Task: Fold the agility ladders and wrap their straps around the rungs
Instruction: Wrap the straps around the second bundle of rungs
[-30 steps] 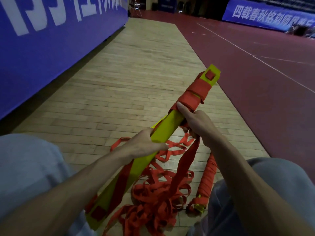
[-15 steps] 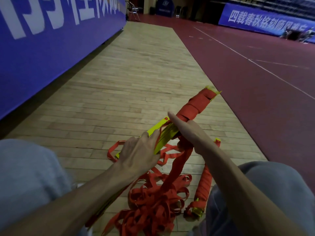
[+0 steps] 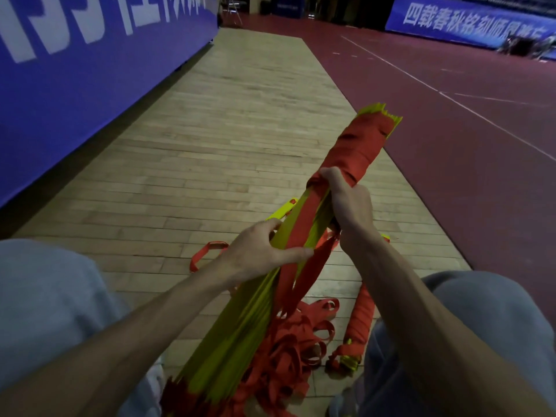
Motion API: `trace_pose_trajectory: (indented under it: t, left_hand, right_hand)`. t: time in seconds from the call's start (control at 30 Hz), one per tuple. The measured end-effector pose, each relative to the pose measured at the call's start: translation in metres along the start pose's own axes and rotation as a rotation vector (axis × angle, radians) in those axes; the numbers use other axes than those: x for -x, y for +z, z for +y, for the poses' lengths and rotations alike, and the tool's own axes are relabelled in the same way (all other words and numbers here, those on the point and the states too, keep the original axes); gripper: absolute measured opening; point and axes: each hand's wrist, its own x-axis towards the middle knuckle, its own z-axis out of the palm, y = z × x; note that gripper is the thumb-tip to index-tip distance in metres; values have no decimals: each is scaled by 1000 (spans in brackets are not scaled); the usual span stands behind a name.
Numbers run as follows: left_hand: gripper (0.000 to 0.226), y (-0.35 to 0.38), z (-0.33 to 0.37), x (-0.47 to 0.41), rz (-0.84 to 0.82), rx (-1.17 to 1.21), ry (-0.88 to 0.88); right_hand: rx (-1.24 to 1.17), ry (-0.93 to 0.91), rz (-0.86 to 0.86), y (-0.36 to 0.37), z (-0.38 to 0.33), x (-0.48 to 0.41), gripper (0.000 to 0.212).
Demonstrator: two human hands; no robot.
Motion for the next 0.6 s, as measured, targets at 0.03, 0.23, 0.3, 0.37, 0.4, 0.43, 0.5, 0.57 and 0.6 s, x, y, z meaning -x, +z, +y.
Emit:
trace_pose_trajectory:
  t: [0.03,0.23,0.3,0.37,0.4,0.43,0.5,0.57,0.6]
  left_hand:
    - [28,-2,4,1,-62,130,-22]
    - [23,-6,6,3,-279,460,-93]
    - [20,-4,3,1,-176,366,-60]
    - [19,1,-1,-1,-39,142,-9]
    - [25,2,-5,-2,23,-9,3]
    - [36,3,-8,-2,78,-164,-5]
    - [61,4,-12,1,151,-394,-35]
    - [69,4,-14,3,193,-526,-10]
    - [68,4,-13,4,208,-576,12]
  right_hand:
    - [-34,-7,-18,0,-4,1,33]
    - [-78,-11,-116,-7,-11,6,32]
    - [-46,-3,-129,-7,-8,5,31]
    - [11,6,-110,-4,-2,3,35]
    - [36,17,-99,-3,3,2,38]
    - [56,32,-96,-1,7,2,41]
    - [97,72,-113,3,14,2,48]
    - [99,112,-134,5,16,4,50]
    - [88,129,-141,5,16,4,50]
